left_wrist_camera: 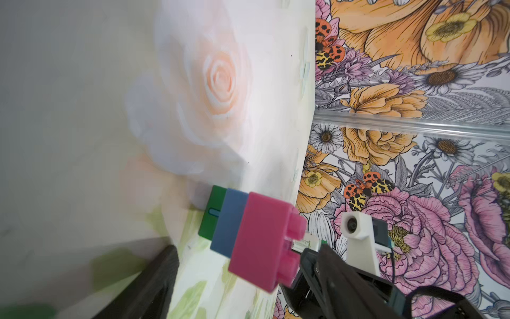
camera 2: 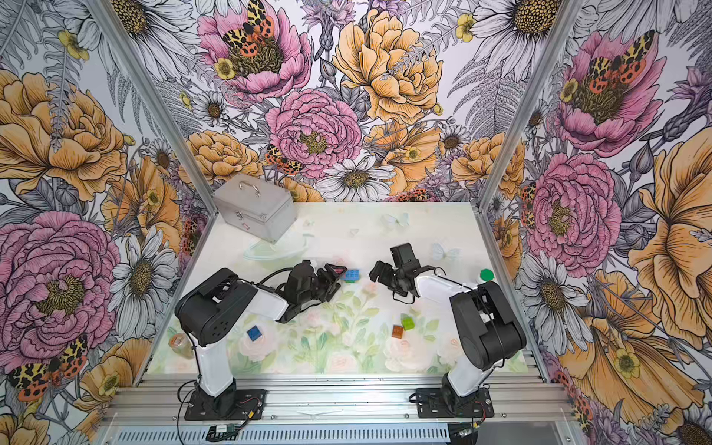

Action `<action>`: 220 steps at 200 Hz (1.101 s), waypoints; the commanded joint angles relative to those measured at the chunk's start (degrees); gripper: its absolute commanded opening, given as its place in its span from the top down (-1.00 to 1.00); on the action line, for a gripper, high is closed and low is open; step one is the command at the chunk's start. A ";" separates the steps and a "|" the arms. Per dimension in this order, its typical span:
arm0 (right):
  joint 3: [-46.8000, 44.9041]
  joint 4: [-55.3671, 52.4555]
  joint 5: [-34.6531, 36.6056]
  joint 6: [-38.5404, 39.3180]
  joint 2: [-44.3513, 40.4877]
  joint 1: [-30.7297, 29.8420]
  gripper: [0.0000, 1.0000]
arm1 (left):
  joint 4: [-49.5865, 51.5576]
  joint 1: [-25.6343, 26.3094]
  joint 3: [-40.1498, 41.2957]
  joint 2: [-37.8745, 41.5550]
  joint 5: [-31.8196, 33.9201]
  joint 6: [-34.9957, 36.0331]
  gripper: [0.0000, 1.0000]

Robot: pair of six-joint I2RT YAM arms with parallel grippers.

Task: Assemble the letter v with lego
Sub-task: Assemble the lego brick with the lego brick.

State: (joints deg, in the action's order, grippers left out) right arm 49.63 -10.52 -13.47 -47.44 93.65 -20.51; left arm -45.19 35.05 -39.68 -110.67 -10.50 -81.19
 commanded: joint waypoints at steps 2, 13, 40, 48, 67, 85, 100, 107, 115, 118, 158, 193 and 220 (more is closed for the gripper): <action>-0.59 -0.12 1.08 1.37 -1.70 0.60 -0.85 | -6.68 0.46 1.34 -3.57 4.24 -4.33 -0.54; -0.67 -0.15 1.00 1.55 -1.86 0.72 -0.83 | -9.06 0.55 1.15 -4.87 4.18 -4.72 -0.47; -1.56 -0.12 0.99 1.86 -2.55 1.05 -0.81 | -13.02 0.94 0.92 -7.28 4.68 -5.82 -0.40; -1.85 -0.11 0.97 1.93 -2.73 1.14 -0.80 | -13.23 1.04 0.83 -7.61 4.94 -5.95 -0.39; -2.62 -0.11 0.91 2.12 -3.22 1.10 -0.77 | -14.52 1.34 0.85 -8.58 5.47 -6.22 -0.35; -3.51 -0.11 0.95 2.20 -3.82 1.18 -0.73 | -15.48 1.34 0.83 -9.31 5.58 -6.61 -0.24; -4.06 -0.17 0.77 2.36 -4.48 1.25 -0.71 | -15.90 1.43 0.79 -9.67 5.49 -6.61 -0.18; -4.41 -0.19 0.56 2.29 -4.93 1.22 -0.69 | -15.90 1.42 0.80 -9.82 5.59 -6.53 -0.14; -4.87 -0.19 0.09 2.18 -5.61 1.26 -0.68 | -15.99 1.42 0.83 -9.91 5.65 -6.37 -0.10; -5.11 -0.18 -0.15 2.23 -5.81 1.26 -0.67 | -16.03 1.44 0.94 -9.91 5.60 -6.31 -0.08; -7.88 -5.95 0.09 1.76 -10.41 1.19 -0.72 | -16.26 1.60 1.23 -10.06 5.92 -5.04 0.00; -9.42 -17.21 2.41 0.53 -16.24 0.24 -0.78 | -16.36 1.87 1.43 -10.25 6.31 -3.49 0.07; -10.55 -25.84 5.15 -2.05 -20.25 -1.23 -0.80 | -16.29 1.98 1.53 -10.04 6.41 -1.69 0.12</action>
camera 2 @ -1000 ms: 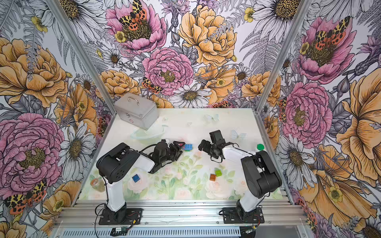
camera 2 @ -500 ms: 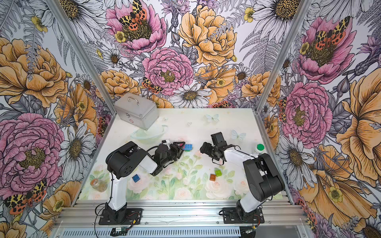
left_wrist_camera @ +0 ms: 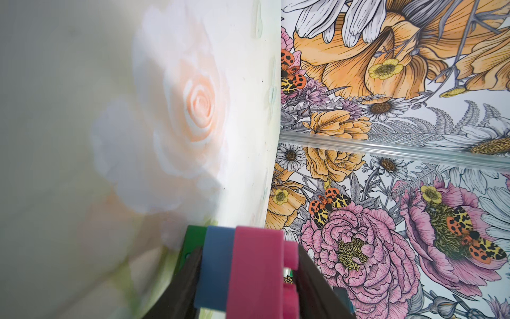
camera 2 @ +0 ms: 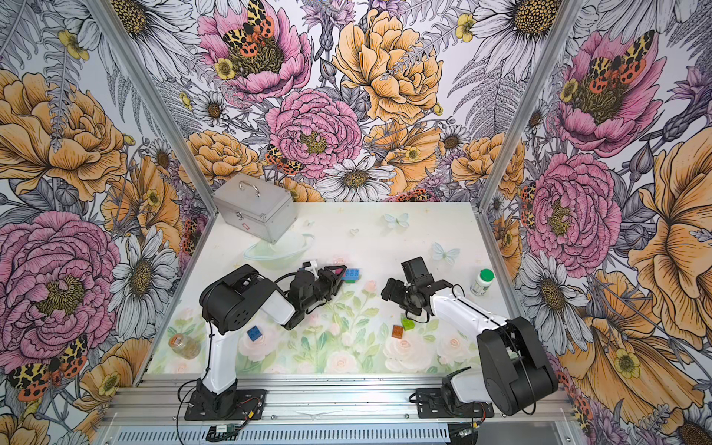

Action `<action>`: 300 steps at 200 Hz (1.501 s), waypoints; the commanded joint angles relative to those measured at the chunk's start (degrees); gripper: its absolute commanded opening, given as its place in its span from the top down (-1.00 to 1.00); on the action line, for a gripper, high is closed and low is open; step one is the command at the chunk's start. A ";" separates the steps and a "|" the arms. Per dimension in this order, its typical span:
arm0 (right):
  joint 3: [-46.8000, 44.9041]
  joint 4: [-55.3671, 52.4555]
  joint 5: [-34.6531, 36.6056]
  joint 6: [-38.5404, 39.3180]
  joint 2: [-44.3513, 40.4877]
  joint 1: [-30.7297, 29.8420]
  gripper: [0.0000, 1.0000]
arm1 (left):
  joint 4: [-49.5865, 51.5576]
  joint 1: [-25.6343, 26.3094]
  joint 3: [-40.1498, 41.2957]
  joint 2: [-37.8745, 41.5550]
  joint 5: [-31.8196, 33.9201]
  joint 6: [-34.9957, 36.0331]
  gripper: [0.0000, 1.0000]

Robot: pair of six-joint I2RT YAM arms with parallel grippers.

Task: Assemble the letter v with lego
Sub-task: Assemble the lego brick with the lego brick, then pick up the lego brick from the center of the board.

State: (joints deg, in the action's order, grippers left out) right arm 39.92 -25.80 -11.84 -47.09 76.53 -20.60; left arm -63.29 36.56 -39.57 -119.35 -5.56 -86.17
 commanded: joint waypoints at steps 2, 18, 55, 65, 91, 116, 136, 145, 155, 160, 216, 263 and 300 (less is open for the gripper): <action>-0.95 -11.00 3.56 -2.50 -3.43 -1.25 -0.80 | 1.84 0.50 1.42 -1.27 1.51 3.47 0.12; -1.72 -14.42 5.91 -3.53 -6.42 -2.52 -0.80 | 2.46 0.53 1.60 -0.54 1.94 5.00 0.15; -2.04 -19.39 9.64 -4.94 -10.30 -4.28 -0.68 | 5.53 0.53 2.17 1.72 2.92 8.66 0.19; -1.91 -20.45 10.74 -4.82 -9.95 -4.23 -0.65 | 5.57 0.46 2.35 1.93 3.10 9.17 0.20; -1.96 -21.42 11.33 -3.86 -9.05 -4.20 -0.49 | 5.32 0.19 2.74 2.13 2.53 10.35 0.24; -1.87 -21.93 12.85 -1.96 -7.73 -3.92 -0.18 | 4.35 -0.17 2.92 1.89 1.42 12.09 0.26; -0.41 -21.92 11.57 1.82 -5.48 -3.67 -0.17 | 1.96 -0.43 2.75 0.86 -0.23 13.53 0.26; 0.06 -21.93 10.97 3.07 -4.47 -3.66 -0.16 | 0.60 -0.59 2.75 0.28 -1.02 14.10 0.26; 0.38 -21.92 10.93 3.81 -3.49 -3.40 -0.11 | -0.57 -0.82 2.75 -0.48 -1.79 14.38 0.27; 0.47 -21.92 11.02 4.00 -3.10 -3.27 -0.09 | -1.17 -0.93 2.75 -0.84 -2.14 14.37 0.27; 2.87 -21.51 11.39 6.65 -1.05 -2.81 -0.02 | -1.83 -1.21 2.71 -2.71 -3.21 13.33 0.30; 3.08 -18.84 10.10 8.50 2.13 -2.16 0.00 | -1.87 -1.31 2.83 -2.99 -3.37 13.13 0.30; 3.15 -17.51 10.54 8.56 3.45 -2.20 0.13 | -1.85 -1.40 2.83 -3.19 -3.48 13.02 0.30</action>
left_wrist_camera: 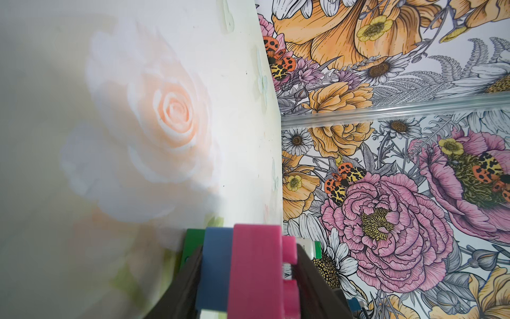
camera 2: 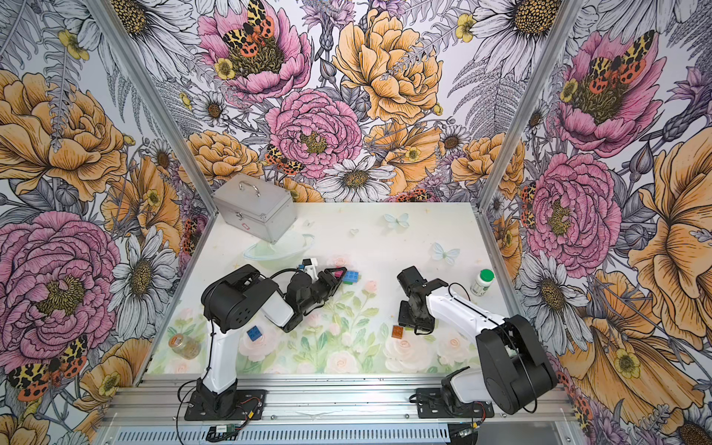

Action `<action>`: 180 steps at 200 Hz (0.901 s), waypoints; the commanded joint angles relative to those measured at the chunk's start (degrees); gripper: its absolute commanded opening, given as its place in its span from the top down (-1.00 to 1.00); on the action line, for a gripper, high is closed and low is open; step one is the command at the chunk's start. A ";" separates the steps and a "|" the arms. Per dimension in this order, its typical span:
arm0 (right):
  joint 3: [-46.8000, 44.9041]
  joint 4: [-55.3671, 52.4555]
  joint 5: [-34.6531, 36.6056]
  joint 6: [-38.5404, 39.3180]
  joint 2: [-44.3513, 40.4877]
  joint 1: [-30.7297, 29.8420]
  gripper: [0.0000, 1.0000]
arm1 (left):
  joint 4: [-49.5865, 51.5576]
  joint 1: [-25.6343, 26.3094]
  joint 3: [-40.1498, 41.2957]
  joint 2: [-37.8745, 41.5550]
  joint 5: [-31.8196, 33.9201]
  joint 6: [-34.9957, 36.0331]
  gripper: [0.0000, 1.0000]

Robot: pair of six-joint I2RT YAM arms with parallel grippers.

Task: Assemble the letter v with lego
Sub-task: Pick up the lego brick from the center of the board, then assemble the lego brick with the lego brick.

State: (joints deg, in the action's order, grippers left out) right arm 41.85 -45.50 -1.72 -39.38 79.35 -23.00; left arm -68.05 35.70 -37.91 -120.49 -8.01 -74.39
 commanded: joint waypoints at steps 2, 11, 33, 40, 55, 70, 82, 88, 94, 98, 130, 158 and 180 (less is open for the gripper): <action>1.24 2.28 0.45 0.85 0.65 0.23 0.16 | 2.88 -0.55 1.17 -2.04 -0.97 1.24 0.30; 1.22 2.34 0.72 0.63 0.55 0.25 0.25 | 2.89 -0.62 1.17 -2.08 -0.95 1.23 0.30; 1.53 2.43 1.10 0.44 0.45 0.31 0.45 | 2.87 -0.59 1.17 -2.21 -1.04 1.09 0.30; 1.86 2.34 1.10 0.47 0.56 0.32 0.49 | 2.88 -0.63 1.22 -2.25 -0.99 1.02 0.29; 2.85 2.33 0.60 0.29 0.55 0.31 0.59 | 2.86 -0.61 1.20 -2.29 -0.99 1.00 0.30; 5.48 2.17 -0.54 -0.01 0.67 0.33 0.63 | 2.84 -0.59 1.26 -2.28 -1.09 1.13 0.30; 8.91 2.24 -1.76 -0.77 0.95 0.05 0.67 | 2.88 -0.62 1.34 -2.30 -1.04 1.32 0.30; 11.15 2.27 -1.97 -1.33 1.46 -0.50 0.68 | 2.86 -0.67 1.35 -2.30 -1.04 1.34 0.30; 13.41 2.21 -1.90 -1.49 2.50 -1.40 0.68 | 2.84 -0.64 1.37 -2.32 -1.11 1.32 0.30; 15.55 2.18 -1.94 -1.37 3.12 -1.94 0.69 | 2.77 -0.62 1.42 -2.41 -1.10 1.35 0.30; 28.31 2.07 -3.03 -1.41 12.77 -5.69 0.75 | 1.94 -0.66 1.57 -3.30 -1.11 1.56 0.30; 35.53 1.95 -2.70 -2.25 20.17 -7.83 0.77 | -0.41 -0.74 1.87 -4.72 -1.34 1.25 0.30; 38.55 1.99 -2.14 -3.19 24.10 -8.79 0.78 | -1.95 -0.81 2.05 -5.77 -1.36 0.89 0.32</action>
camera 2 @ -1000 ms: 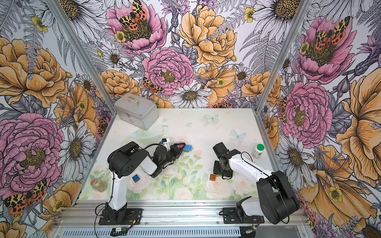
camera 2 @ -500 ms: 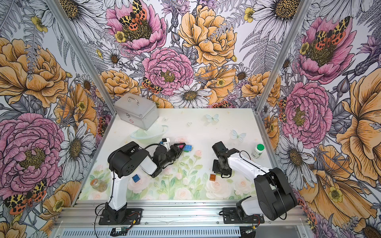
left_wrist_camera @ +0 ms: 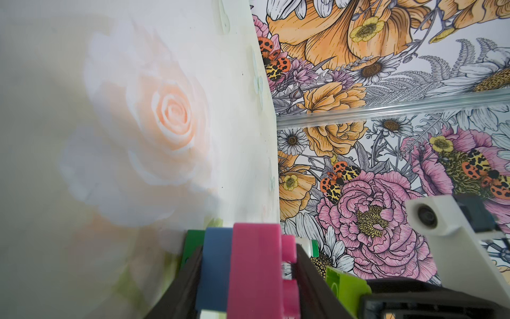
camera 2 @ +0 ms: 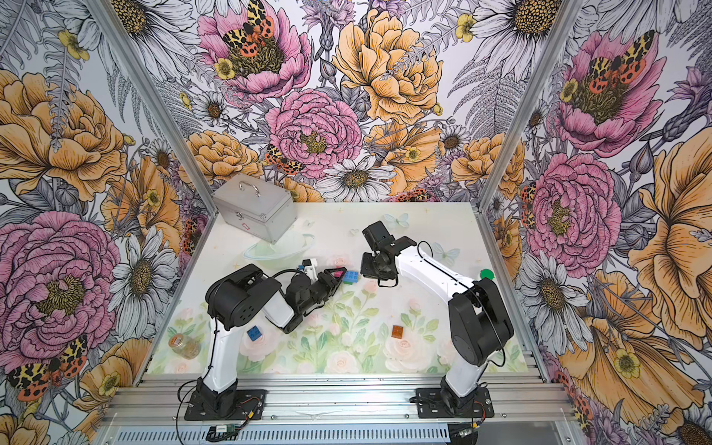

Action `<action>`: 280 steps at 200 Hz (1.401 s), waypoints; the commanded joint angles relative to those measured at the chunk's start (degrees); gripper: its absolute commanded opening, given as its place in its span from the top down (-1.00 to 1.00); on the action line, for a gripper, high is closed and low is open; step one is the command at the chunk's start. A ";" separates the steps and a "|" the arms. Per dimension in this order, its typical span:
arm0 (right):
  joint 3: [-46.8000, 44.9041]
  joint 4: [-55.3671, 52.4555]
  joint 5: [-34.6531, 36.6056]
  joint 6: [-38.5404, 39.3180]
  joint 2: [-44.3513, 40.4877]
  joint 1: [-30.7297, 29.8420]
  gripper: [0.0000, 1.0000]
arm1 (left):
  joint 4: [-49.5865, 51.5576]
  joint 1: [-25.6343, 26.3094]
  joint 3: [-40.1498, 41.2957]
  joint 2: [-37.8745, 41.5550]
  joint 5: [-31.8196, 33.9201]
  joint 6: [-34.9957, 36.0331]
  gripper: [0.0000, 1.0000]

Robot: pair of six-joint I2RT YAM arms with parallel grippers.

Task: Assemble the letter v with lego
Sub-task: Assemble the lego brick with the lego brick.

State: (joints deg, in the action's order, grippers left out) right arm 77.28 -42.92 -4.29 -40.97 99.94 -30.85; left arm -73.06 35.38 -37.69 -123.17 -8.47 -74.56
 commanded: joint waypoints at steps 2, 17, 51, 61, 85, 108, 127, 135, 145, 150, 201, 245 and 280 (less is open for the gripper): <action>3.36 -0.59 0.54 -1.63 3.88 -1.04 0.78 | 2.91 -0.44 1.83 -3.22 -0.90 1.02 0.32; 4.52 -0.59 0.57 -2.21 5.74 -1.27 0.79 | 2.50 -0.31 1.89 -3.72 -0.86 1.06 0.32; 6.51 -0.59 1.02 -2.79 7.93 -2.21 0.80 | 2.06 -0.39 1.92 -4.20 -0.89 0.83 0.32; 6.85 -0.59 1.21 -2.90 8.45 -2.28 0.80 | 2.03 -0.38 1.92 -4.33 -0.85 0.82 0.33; 7.81 -0.59 2.02 -3.31 9.68 -2.29 0.81 | 1.64 -0.39 1.93 -4.53 -0.86 0.72 0.32; 9.04 -0.66 2.08 -3.45 10.95 -2.44 0.82 | 1.42 -0.39 2.08 -4.70 -0.92 0.65 0.32; 9.71 -0.59 2.14 -3.48 11.82 -2.70 0.83 | 1.18 -0.39 2.03 -4.96 -0.95 0.57 0.32; 9.69 -0.60 2.19 -3.57 12.11 -2.85 0.84 | 1.08 -0.45 2.09 -5.02 -0.90 0.48 0.33; 9.65 -0.58 2.26 -3.67 12.44 -3.05 0.83 | 0.89 -0.47 2.10 -5.14 -0.93 0.47 0.32; 9.69 -0.64 2.42 -3.64 12.61 -3.16 0.83 | 0.84 -0.43 2.10 -5.14 -0.98 0.47 0.32; 9.69 -1.05 3.43 -3.75 13.70 -3.69 0.85 | 0.21 -0.57 2.09 -5.61 -1.07 0.39 0.33; 10.71 -2.79 4.93 -4.41 14.68 -3.69 0.90 | -0.61 -0.53 2.32 -5.91 -1.02 0.27 0.34; 12.45 -3.96 4.62 -4.74 16.27 -3.70 0.94 | -1.43 -0.57 2.45 -6.31 -1.14 0.04 0.34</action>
State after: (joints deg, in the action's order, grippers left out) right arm 87.94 -45.39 -1.04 -44.77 113.62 -34.22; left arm -79.57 35.33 -37.10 -126.13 -8.62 -75.29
